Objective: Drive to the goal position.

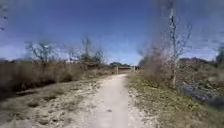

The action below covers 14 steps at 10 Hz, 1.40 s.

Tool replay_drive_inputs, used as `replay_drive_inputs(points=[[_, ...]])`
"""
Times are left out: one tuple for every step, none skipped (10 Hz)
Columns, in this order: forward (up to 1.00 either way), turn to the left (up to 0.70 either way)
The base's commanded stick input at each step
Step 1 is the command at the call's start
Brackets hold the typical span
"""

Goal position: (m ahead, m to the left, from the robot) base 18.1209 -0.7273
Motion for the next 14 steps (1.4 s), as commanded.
replay_drive_inputs(points=[[0.70,0.00],[0.70,0.00],[0.70,0.00],[0.70,0.00],[0.70,0.00],[0.70,0.00],[0.70,0.00],[0.70,0.00],[0.70,0.00],[0.70,0.00],[0.70,0.00],[0.70,0.00],[0.70,0.00],[0.70,0.00]])
